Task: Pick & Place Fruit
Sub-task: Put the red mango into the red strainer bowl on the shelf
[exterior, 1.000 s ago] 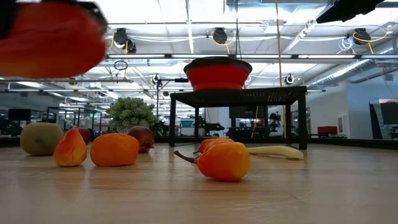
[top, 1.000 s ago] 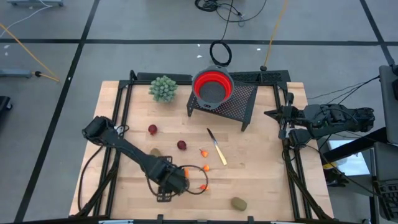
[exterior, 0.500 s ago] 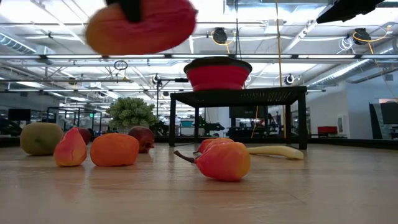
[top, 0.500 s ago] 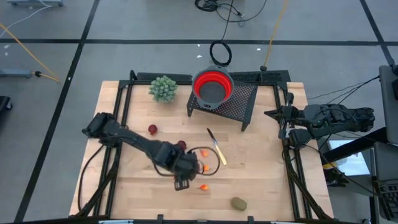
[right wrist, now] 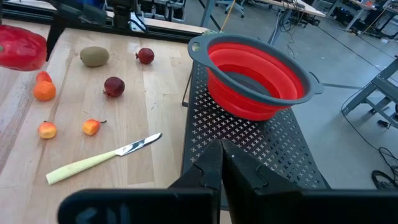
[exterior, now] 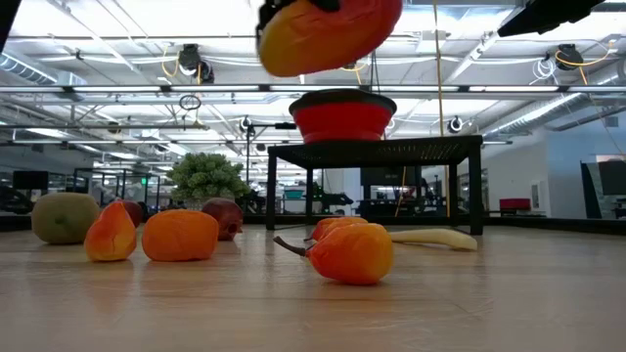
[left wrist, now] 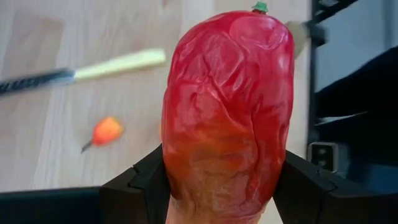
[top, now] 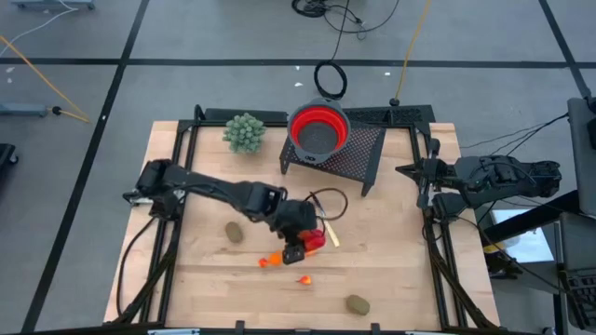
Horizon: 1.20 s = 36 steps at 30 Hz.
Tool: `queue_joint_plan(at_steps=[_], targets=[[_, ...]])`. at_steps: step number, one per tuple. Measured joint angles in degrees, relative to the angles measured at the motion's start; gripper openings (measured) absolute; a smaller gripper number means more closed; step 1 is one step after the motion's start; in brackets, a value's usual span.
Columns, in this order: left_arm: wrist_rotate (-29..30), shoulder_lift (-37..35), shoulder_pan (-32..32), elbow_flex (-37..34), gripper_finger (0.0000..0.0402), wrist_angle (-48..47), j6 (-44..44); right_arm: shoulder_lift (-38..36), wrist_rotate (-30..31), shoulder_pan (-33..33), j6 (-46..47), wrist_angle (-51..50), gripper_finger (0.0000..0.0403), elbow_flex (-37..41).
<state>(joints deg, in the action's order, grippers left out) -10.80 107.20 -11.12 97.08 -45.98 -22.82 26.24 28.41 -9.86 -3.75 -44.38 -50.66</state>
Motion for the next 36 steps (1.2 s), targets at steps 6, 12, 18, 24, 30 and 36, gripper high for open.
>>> queue_joint_plan(at_steps=[6,12,18,24,30,36], targets=[[-8.90,0.00,3.54,0.00,0.0206,7.77,6.28,0.00,0.02,0.00,0.02,0.00,0.0000,-0.01],[-19.54,-0.02,6.77,0.00,0.0206,17.18,9.47,0.00,0.02,-0.01,0.02,0.00,0.0000,0.00],[-28.76,-0.04,8.94,0.00,0.0222,29.97,8.76,0.00,0.02,-0.01,0.02,0.00,0.0000,0.00],[-35.21,-0.07,9.95,0.00,0.0224,44.77,4.35,0.00,0.02,0.00,0.01,0.00,0.0000,0.00],[-40.20,-0.07,10.30,0.00,0.0224,60.01,-3.01,0.00,0.02,0.01,-0.04,0.00,0.0000,0.00],[-41.89,-0.09,10.28,0.00,0.0225,74.34,-8.69,0.00,0.02,-0.01,-0.15,0.00,0.0000,0.00]])
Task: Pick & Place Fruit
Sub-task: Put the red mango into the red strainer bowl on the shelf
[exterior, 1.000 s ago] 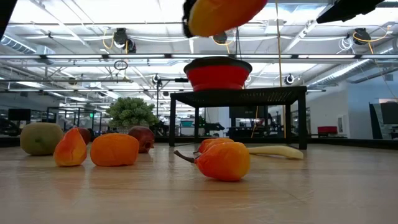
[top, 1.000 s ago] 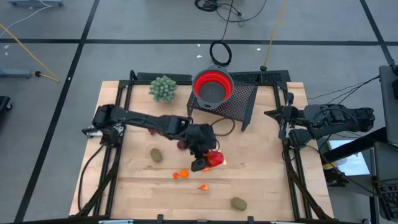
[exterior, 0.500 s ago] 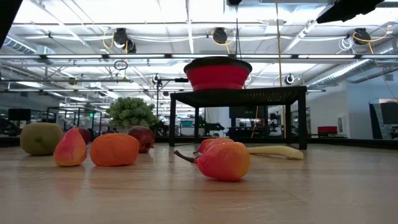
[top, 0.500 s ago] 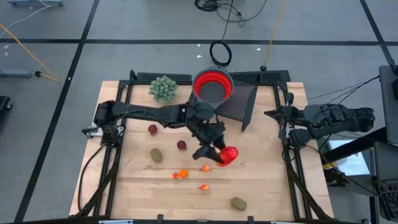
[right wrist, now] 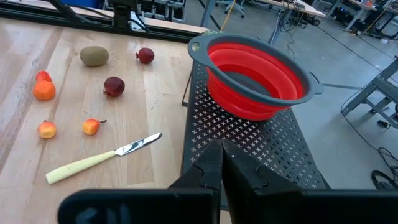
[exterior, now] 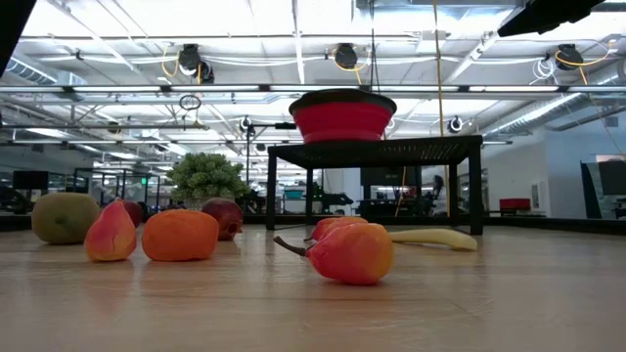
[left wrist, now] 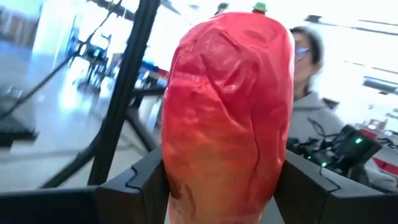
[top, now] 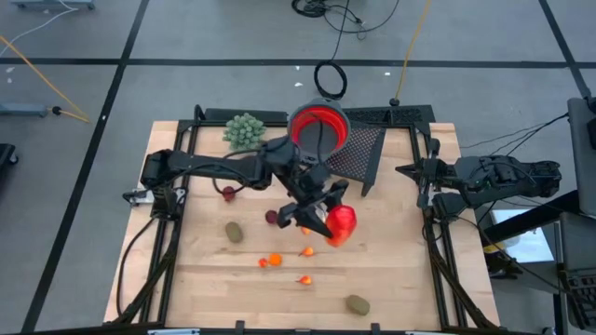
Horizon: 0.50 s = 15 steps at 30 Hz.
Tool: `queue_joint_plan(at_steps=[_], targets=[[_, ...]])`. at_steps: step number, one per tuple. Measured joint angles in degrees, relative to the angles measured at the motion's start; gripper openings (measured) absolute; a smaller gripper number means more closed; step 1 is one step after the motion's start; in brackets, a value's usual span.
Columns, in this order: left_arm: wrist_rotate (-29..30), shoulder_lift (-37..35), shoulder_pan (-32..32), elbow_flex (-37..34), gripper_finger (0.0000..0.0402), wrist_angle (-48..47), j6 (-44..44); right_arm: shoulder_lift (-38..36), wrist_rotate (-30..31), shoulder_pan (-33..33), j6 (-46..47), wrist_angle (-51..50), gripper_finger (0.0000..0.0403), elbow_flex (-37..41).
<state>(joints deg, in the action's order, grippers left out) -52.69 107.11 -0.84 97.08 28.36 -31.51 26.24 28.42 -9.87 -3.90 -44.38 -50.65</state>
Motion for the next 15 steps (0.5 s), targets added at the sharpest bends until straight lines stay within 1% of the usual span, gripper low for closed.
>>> queue_joint_plan(at_steps=[4,12,15], targets=[[-0.22,-0.02,0.02,0.00,0.0225,6.12,-2.29,0.00,0.00,0.02,0.00,0.00,0.0000,0.00],[-0.36,-0.02,0.02,-0.02,0.0225,6.29,-3.56,0.00,0.00,0.01,-0.01,-0.01,0.0000,0.00],[1.55,-0.02,-0.02,-0.02,0.0225,6.18,-5.34,0.00,0.00,0.01,0.00,-0.02,0.0000,0.00]])
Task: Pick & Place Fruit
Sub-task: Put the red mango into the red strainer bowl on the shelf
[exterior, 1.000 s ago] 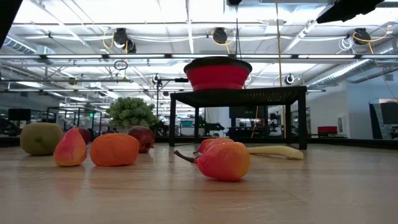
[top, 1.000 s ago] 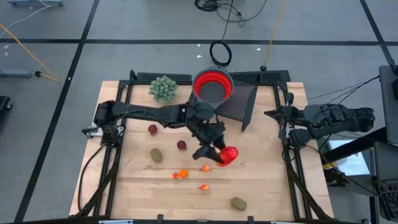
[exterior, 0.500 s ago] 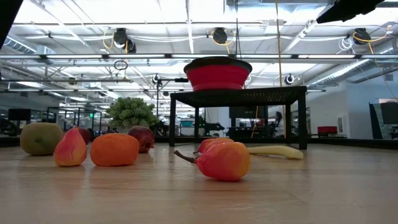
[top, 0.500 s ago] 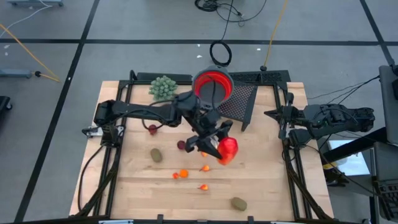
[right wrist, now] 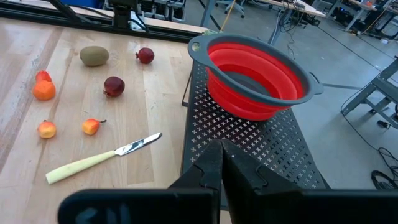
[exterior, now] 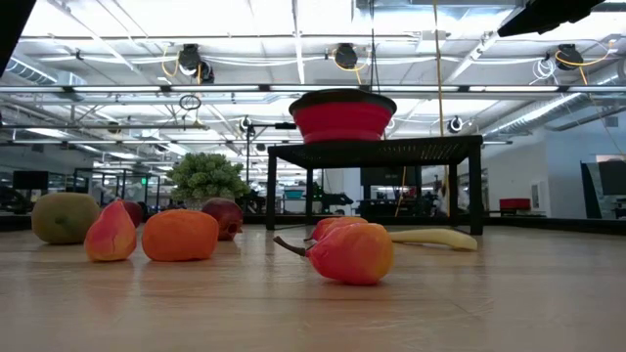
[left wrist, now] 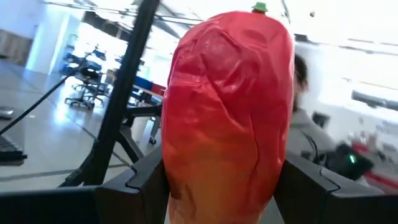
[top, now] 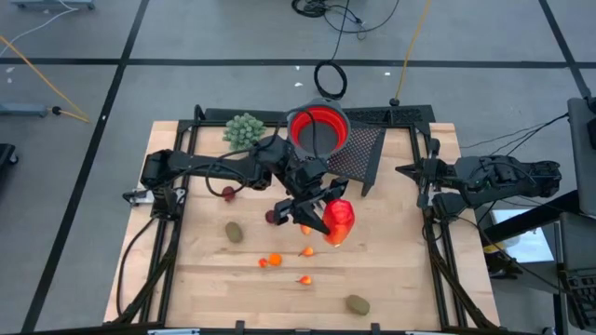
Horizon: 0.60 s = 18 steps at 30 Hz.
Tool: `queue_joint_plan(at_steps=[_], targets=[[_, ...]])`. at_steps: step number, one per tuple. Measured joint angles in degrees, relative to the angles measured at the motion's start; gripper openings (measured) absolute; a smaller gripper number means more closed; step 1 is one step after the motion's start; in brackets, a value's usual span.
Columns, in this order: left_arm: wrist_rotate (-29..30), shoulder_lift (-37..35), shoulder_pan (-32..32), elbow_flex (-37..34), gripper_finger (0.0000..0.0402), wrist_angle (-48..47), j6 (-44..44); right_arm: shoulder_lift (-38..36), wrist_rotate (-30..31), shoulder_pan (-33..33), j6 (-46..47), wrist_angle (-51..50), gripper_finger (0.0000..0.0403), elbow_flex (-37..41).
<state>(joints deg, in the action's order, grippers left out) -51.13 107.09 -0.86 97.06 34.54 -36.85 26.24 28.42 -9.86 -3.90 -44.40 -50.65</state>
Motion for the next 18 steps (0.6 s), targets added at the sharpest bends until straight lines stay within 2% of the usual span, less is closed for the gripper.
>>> queue_joint_plan(at_steps=[9,18], targets=[[12.85,0.00,0.02,0.00,0.0225,-0.53,-14.62,0.00,0.00,0.00,-0.01,0.00,0.0000,0.00],[20.07,0.00,0.04,-0.04,0.0225,-3.71,-25.50,0.00,0.00,-0.01,0.00,0.00,0.0000,0.00]])
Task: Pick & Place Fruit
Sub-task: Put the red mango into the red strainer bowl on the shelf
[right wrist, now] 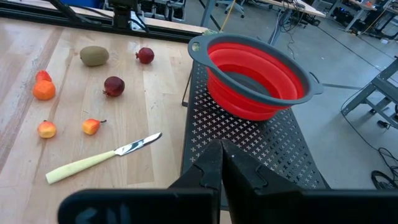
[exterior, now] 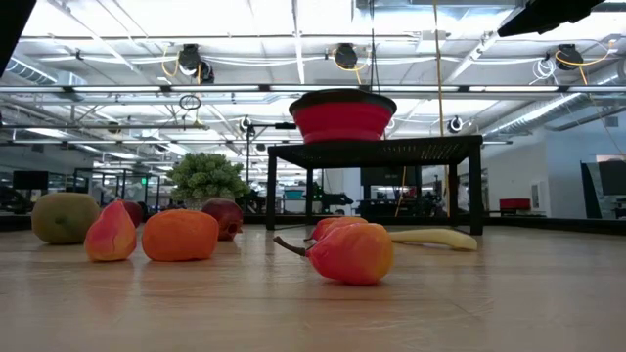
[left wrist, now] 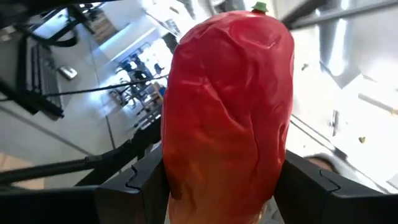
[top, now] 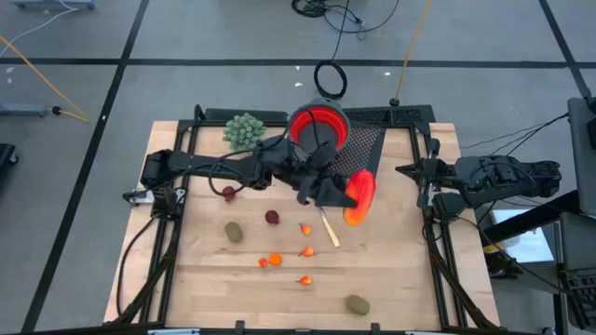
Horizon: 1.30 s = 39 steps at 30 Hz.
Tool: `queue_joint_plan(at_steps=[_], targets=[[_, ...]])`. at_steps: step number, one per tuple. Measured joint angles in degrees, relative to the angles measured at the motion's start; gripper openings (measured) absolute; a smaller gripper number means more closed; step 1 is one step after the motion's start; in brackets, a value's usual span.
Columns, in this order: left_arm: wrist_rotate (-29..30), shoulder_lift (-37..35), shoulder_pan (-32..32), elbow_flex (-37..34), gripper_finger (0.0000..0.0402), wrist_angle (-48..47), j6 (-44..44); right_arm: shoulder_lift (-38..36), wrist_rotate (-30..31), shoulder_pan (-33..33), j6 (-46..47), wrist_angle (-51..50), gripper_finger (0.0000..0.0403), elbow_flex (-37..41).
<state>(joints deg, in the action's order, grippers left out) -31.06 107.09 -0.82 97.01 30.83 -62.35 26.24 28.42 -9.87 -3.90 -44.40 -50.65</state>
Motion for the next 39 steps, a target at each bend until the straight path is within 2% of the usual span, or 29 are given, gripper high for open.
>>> queue_joint_plan(at_steps=[11,18,21,28,32,39], targets=[[6.22,0.00,-0.02,0.00,0.0225,-3.65,-10.22,0.00,0.00,0.01,0.00,-0.01,0.0000,0.00],[7.12,0.00,0.00,0.00,0.0225,-5.51,-11.16,0.00,0.00,0.00,0.00,-0.02,0.0000,0.00],[5.52,0.00,0.02,0.00,0.0225,-7.43,-8.66,0.00,0.00,0.02,0.02,-0.02,0.0000,0.00],[3.02,0.04,0.40,0.01,0.0225,-26.67,-1.66,0.00,0.00,0.01,0.00,-0.02,0.0000,0.00],[4.27,0.04,0.55,0.00,0.0225,-37.19,1.86,0.00,0.00,0.02,0.00,-0.02,0.0000,0.00],[7.59,0.04,0.59,0.00,0.0225,-49.95,6.52,0.00,0.00,0.02,0.00,-0.02,0.0000,0.00]])
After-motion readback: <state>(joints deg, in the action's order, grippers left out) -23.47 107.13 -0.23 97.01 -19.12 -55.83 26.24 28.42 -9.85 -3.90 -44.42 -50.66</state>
